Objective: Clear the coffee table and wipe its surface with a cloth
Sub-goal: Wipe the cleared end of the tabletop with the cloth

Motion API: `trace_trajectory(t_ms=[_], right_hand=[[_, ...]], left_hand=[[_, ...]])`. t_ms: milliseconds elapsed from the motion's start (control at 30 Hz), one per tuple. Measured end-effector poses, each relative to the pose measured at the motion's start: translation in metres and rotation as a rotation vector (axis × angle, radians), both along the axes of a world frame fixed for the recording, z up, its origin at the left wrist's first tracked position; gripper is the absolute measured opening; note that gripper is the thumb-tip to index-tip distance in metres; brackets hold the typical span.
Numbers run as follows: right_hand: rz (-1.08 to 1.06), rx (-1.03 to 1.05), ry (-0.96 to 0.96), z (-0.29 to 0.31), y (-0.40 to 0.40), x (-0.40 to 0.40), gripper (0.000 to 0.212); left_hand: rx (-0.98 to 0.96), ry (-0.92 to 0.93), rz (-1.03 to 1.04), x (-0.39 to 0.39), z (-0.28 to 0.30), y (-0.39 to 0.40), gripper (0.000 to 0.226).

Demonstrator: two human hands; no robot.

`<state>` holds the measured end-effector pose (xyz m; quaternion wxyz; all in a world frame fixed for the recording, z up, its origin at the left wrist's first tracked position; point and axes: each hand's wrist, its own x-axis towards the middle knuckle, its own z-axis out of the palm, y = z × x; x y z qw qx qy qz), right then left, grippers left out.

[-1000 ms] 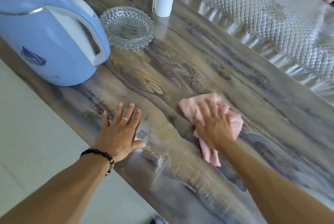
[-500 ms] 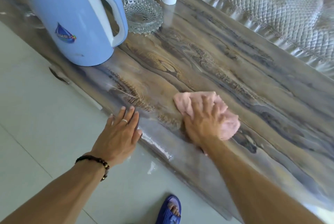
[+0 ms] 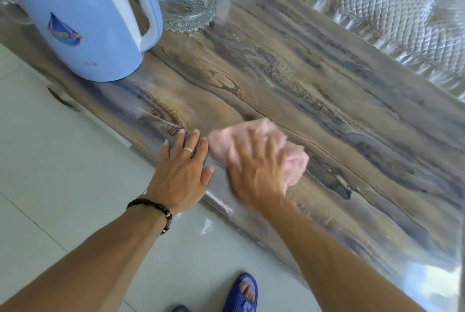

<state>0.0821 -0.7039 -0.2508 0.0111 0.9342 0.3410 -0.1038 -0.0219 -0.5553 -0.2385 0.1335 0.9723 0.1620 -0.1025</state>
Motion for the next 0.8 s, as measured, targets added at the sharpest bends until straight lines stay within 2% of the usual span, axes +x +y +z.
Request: trace_trajectory(t_ms=[33,100,167,233,267,300,367,433,467,500,567,633,667,733,800], right_hand=[[0.15,-0.003,0.02,0.0,-0.017,-0.01,0.057],[0.186,-0.025,0.087,0.005,-0.07,0.012,0.062],[-0.057,-0.058,0.069,0.005,-0.104,0.068,0.065],[-0.359,-0.042,0.044,0.005,-0.085,0.114,0.057],[-0.43,-0.04,0.039,0.005,-0.059,0.122,0.055],[-0.409,-0.045,0.042,0.005,-0.035,0.12,0.055],[-0.147,0.039,0.028,-0.001,-0.01,0.1,0.055],[0.145,0.043,0.056,-0.001,-0.039,0.089,0.057],[0.194,0.028,0.083,0.005,-0.065,0.098,0.059],[0.173,0.008,0.092,0.008,-0.085,0.117,0.059],[-0.021,-0.014,0.062,0.009,-0.095,0.168,0.055],[-0.26,0.018,0.058,0.01,-0.058,0.201,0.046],[-0.297,0.009,0.032,0.007,-0.032,0.202,0.043],[-0.123,0.037,-0.018,-0.001,-0.004,0.179,0.046],[0.155,0.054,0.037,-0.005,-0.024,0.16,0.053]], left_hand=[[-0.009,0.013,-0.003,0.005,0.001,-0.001,0.067],[-0.026,0.034,-0.029,0.016,0.0,-0.004,0.074],[-0.045,0.028,-0.017,0.03,0.0,-0.008,0.073],[-0.034,0.014,-0.01,0.044,-0.002,-0.008,0.071],[-0.016,0.015,-0.017,0.053,-0.004,-0.008,0.071],[-0.003,0.015,-0.024,0.062,-0.005,-0.01,0.071],[0.015,0.016,-0.014,0.075,-0.007,-0.012,0.07],[0.024,0.017,0.005,0.089,-0.005,-0.017,0.065],[0.013,0.011,0.014,0.095,-0.004,-0.02,0.063],[-0.003,0.006,0.025,0.101,-0.003,-0.022,0.062],[-0.037,0.02,0.045,0.116,0.001,-0.024,0.063],[-0.027,0.031,0.071,0.131,0.001,-0.026,0.065],[0.0,0.015,0.096,0.139,-0.001,-0.025,0.066],[0.072,0.004,0.155,0.153,-0.001,-0.022,0.067],[0.07,0.044,0.194,0.167,0.0,-0.018,0.07]])
